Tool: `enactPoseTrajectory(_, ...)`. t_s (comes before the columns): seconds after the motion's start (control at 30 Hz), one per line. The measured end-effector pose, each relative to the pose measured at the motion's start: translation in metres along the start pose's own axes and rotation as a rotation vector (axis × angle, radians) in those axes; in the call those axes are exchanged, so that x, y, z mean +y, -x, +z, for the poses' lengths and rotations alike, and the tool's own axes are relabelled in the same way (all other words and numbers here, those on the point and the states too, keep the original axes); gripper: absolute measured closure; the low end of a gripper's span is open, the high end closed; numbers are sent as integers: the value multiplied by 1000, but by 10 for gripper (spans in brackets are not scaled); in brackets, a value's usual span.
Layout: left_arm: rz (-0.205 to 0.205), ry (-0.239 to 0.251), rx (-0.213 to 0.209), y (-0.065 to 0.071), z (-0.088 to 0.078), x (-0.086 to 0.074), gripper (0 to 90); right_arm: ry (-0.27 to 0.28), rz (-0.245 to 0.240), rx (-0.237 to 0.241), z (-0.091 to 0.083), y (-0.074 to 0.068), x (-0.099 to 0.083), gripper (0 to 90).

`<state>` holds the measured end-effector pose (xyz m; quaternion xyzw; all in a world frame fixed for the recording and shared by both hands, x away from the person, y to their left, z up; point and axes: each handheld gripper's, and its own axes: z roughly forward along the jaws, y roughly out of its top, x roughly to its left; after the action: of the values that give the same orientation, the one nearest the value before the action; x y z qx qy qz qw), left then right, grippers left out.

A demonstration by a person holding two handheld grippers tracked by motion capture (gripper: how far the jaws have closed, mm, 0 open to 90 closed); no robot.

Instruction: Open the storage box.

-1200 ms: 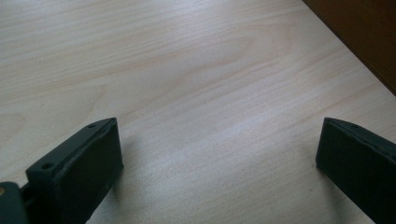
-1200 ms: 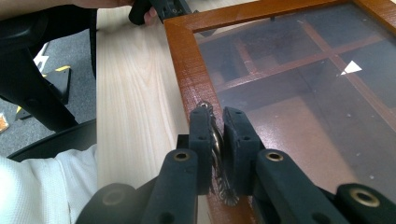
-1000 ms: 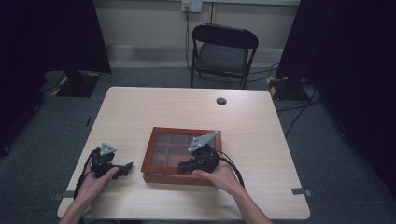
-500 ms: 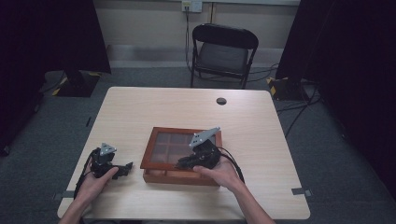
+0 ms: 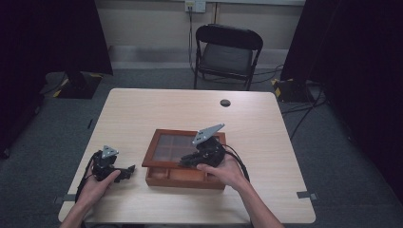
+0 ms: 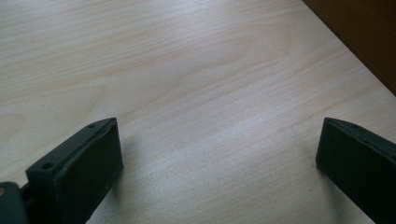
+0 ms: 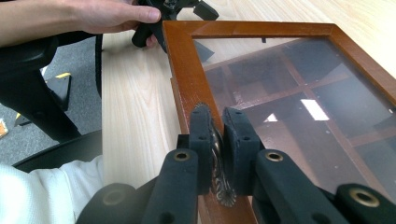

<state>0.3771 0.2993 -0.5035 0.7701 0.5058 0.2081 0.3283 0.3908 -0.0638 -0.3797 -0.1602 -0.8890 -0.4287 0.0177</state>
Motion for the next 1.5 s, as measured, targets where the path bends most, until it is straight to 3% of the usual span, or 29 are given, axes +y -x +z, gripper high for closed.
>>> enactPoseTrajectory(1.5, 1, 0, -1, 0, 0, 0, 0, -17, 2, 18, -20, 16, 34, 832)
